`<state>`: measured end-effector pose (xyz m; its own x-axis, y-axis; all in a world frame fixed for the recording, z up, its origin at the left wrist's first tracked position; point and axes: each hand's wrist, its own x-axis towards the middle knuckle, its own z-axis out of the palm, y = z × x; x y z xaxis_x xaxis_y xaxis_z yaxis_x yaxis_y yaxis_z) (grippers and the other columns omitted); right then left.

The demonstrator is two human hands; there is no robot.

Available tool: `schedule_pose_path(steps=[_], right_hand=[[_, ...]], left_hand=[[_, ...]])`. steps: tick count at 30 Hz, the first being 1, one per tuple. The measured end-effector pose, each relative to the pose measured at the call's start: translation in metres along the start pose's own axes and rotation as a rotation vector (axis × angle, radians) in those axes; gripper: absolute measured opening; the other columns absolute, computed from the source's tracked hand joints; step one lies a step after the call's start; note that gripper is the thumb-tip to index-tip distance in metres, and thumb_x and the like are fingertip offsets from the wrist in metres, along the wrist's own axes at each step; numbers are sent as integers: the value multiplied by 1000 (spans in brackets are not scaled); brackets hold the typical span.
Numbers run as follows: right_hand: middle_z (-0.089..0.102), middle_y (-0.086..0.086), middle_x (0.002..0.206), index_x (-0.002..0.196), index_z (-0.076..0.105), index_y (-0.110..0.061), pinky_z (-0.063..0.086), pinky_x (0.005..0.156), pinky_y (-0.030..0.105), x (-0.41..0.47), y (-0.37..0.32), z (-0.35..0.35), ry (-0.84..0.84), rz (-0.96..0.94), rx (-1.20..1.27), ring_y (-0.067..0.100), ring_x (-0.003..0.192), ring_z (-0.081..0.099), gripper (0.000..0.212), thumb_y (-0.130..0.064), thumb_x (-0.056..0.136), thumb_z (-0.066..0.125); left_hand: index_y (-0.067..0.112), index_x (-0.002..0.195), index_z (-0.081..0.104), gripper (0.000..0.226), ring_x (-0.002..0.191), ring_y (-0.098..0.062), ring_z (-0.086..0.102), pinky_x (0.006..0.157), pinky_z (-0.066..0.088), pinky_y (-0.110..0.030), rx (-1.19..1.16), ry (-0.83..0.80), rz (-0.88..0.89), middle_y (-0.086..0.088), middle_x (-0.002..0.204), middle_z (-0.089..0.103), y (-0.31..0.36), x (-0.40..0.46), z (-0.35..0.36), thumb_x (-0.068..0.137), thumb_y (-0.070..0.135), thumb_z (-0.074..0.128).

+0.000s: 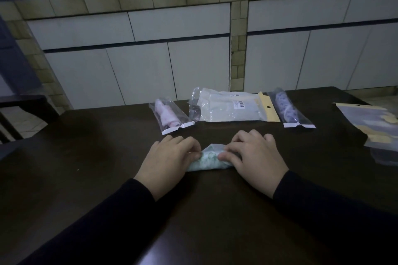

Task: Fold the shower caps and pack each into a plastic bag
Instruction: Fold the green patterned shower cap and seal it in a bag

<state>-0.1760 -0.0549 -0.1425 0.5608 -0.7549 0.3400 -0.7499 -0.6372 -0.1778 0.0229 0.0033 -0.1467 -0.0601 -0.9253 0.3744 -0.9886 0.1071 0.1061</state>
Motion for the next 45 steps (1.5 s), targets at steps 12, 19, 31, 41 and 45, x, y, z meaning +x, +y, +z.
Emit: schedule_pose_path(steps=[12, 19, 31, 41, 45], right_hand=[[54, -13, 87, 89, 65, -33, 29, 76, 33, -1, 1, 5, 85, -43, -57, 13, 81, 54, 32, -51, 95, 39], [53, -12, 96, 107, 64, -33, 31, 86, 34, -3, 4, 2, -16, -17, -38, 10, 90, 53, 39, -55, 96, 34], [55, -16, 87, 104, 63, -34, 32, 89, 32, 0, 13, 3, -11, -28, 137, 3, 79, 50, 26, -49, 94, 44], [49, -17, 98, 92, 55, -38, 28, 84, 33, 18, 14, 11, 92, 123, 97, 8, 99, 43, 19, -56, 87, 52], [57, -18, 104, 98, 63, -38, 29, 87, 34, 18, 13, 9, 127, -8, 35, 8, 101, 45, 20, -52, 91, 49]], left_hand=[[31, 90, 72, 41, 64, -15, 59, 51, 34, -27, 73, 83, 191, 14, 82, 64, 4, -2, 3, 75, 21, 34], [36, 109, 64, 59, 95, -7, 56, 73, 33, -28, 89, -36, 136, 16, 103, 59, 8, 1, -1, 78, 68, 25], [32, 99, 67, 43, 86, -13, 62, 68, 39, -30, 90, -6, 141, 11, 92, 64, 7, 6, 2, 94, 53, 31], [34, 118, 59, 27, 117, -15, 50, 101, 38, -40, -142, -308, -170, 10, 120, 58, 6, 42, 5, 97, 42, 46], [31, 104, 63, 18, 105, -15, 52, 90, 42, -43, -158, 0, 57, 10, 107, 58, 10, 29, 9, 93, 24, 50]])
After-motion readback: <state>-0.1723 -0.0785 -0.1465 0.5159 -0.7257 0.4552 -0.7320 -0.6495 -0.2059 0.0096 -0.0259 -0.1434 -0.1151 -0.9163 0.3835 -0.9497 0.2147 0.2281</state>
